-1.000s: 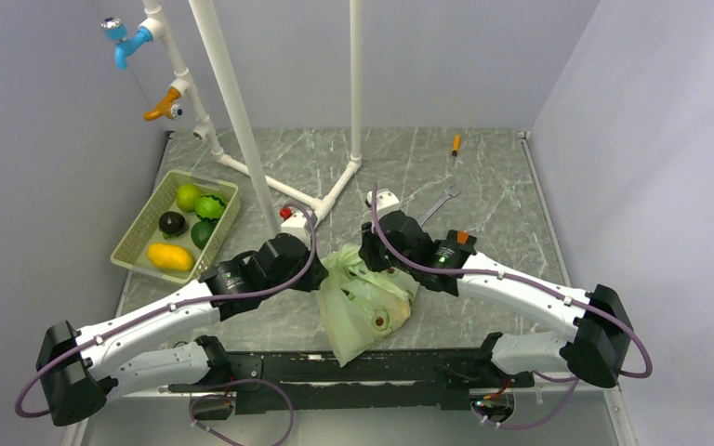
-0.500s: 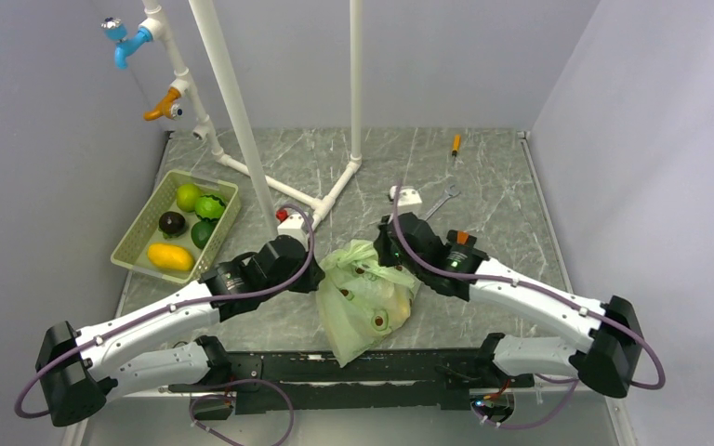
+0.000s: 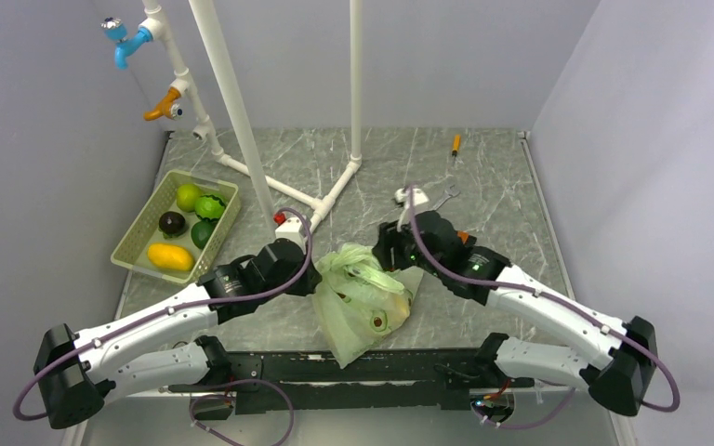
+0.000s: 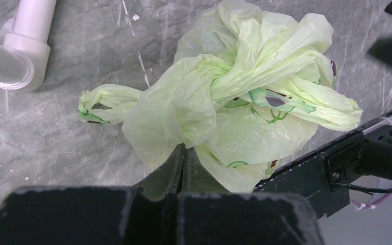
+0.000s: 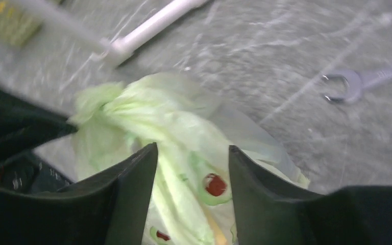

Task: Take the fake fruits out of the plastic bag
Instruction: Untie the plastic bag at the center of the board.

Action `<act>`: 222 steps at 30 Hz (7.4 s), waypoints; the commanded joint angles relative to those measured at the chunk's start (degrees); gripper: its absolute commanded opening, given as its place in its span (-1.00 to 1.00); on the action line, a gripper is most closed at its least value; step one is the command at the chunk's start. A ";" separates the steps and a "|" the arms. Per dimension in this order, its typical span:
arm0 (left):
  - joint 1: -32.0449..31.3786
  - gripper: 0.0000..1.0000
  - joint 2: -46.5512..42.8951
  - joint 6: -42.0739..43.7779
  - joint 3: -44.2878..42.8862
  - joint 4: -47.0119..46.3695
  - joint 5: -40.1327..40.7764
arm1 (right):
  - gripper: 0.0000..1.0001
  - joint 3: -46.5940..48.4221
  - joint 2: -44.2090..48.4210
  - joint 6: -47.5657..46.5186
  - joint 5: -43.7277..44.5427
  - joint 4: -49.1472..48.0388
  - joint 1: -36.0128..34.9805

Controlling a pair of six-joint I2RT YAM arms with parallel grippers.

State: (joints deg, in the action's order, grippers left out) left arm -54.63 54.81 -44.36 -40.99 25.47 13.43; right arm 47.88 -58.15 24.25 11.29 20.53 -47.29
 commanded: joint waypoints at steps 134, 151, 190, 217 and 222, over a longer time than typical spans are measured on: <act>0.34 -1.00 5.50 -0.81 -5.15 3.86 -1.34 | -1.00 -1.01 -4.24 12.82 -25.03 -8.93 5.47; 1.45 -0.89 -1.10 0.69 2.46 1.27 -4.01 | -1.00 -5.02 3.13 16.65 -39.65 -7.69 13.71; 11.19 0.63 18.50 25.81 -13.00 -10.41 -25.60 | -1.00 -4.89 5.06 9.41 -43.53 -6.69 13.81; 13.42 -1.00 -1.90 11.39 -2.09 -18.66 -9.91 | -0.50 -15.36 23.02 19.70 -29.86 -2.75 14.22; 13.54 -1.00 -0.95 11.42 -4.18 -18.40 -13.56 | -0.09 -5.62 17.31 7.34 -37.95 8.36 14.07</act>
State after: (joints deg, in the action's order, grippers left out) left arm -41.89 53.93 -31.18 -42.26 11.40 3.84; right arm 34.13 -39.33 41.12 -18.72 22.37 -33.28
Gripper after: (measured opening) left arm 0.010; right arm 0.359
